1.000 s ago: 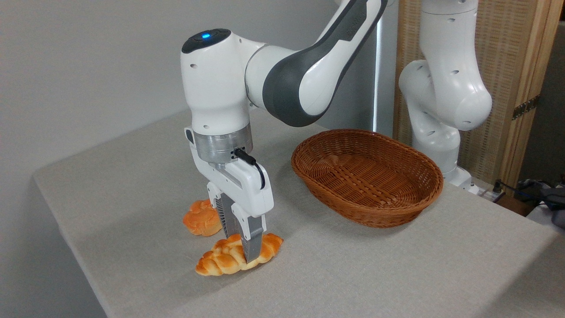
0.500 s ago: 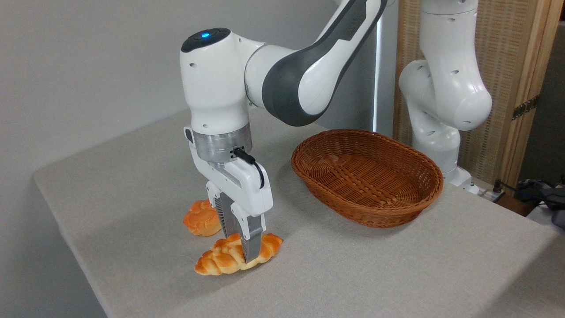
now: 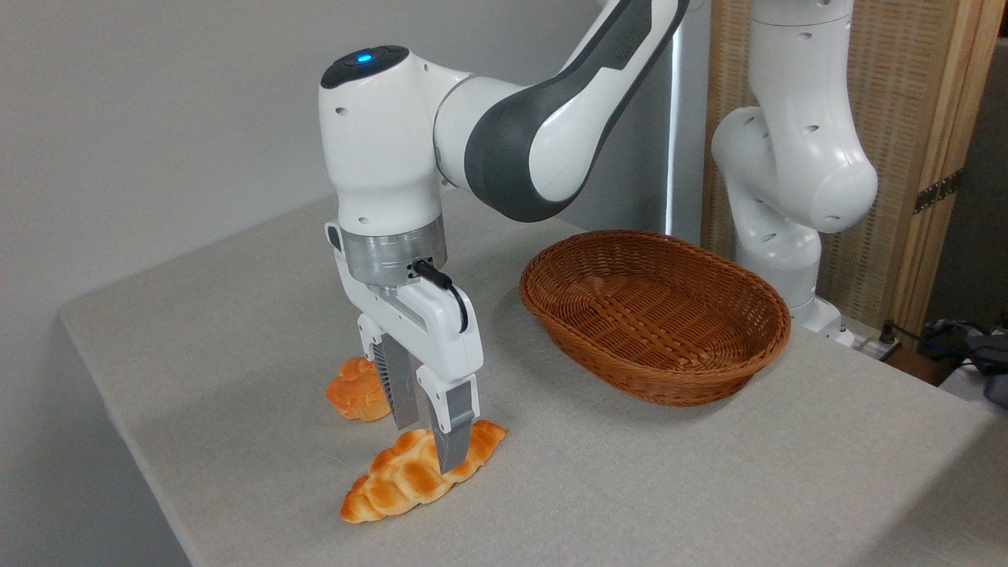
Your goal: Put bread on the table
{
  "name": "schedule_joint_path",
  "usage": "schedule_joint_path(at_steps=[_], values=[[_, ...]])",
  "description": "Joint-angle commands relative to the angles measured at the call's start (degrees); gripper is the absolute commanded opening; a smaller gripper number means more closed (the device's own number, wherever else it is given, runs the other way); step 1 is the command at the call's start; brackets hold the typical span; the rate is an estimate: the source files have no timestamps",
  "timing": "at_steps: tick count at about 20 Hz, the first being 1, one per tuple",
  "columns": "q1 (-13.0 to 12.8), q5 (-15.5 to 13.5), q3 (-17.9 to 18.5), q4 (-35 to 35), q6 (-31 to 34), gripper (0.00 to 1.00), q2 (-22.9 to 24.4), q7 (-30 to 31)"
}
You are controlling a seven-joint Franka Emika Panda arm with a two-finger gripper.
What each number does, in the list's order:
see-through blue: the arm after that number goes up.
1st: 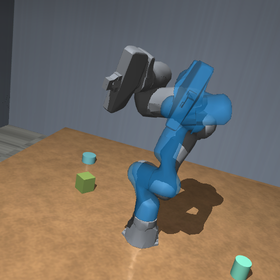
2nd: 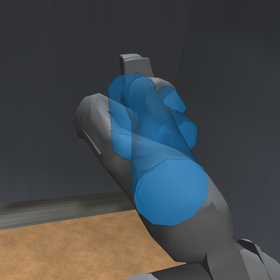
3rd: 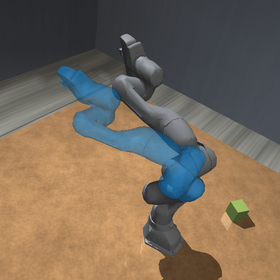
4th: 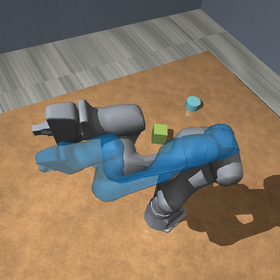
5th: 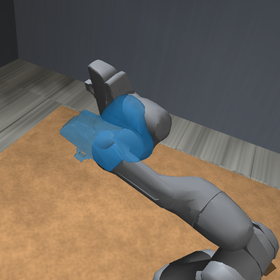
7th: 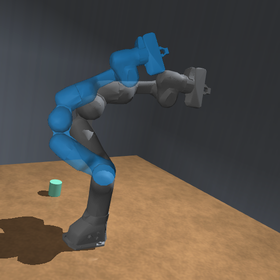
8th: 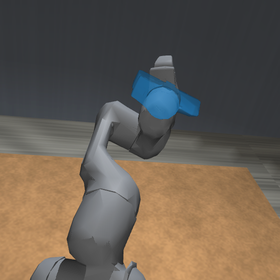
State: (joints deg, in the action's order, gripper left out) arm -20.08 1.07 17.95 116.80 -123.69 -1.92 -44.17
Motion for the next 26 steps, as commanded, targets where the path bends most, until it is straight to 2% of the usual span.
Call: schedule_joint_path(at_steps=[1, 5, 6, 8, 9, 11, 14, 16, 18, 19, 21, 23, 26], values=[[-0.31, 0.60, -0.02, -0.08, 0.11, 1.00, 1.74, 2.42], [-0.22, -0.10, -0.19, -0.69, 2.57, 1.00, 4.38, 3.03], [-0.13, -0.19, -0.54, -2.00, 5.01, 1.00, 4.56, 3.30], [1.61, -0.45, -2.91, -6.04, 11.34, 1.00, 4.12, 3.74], [3.71, -0.80, -4.75, -8.84, 15.45, 1.00, 3.60, 3.83], [5.66, -1.94, -6.95, -11.66, 18.90, 1.00, 2.98, 4.26], [6.98, -2.56, -7.58, -13.61, 19.71, 1.00, 2.98, 7.25], [7.68, -1.95, -8.63, -15.10, 19.80, 1.00, 2.63, 10.49], [9.97, -1.86, -10.12, -17.12, 20.68, 1.00, 2.19, 12.26], [11.89, -1.77, -11.87, -19.13, 22.51, 1.00, 1.66, 12.35], [14.01, -1.86, -13.19, -22.64, 26.19, 1.00, 0.44, 12.35], [14.19, -1.86, -13.55, -26.52, 30.94, 1.00, -0.88, 12.18], [14.28, -1.77, -15.04, -26.80, 31.75, 1.00, -0.98, 12.09]])
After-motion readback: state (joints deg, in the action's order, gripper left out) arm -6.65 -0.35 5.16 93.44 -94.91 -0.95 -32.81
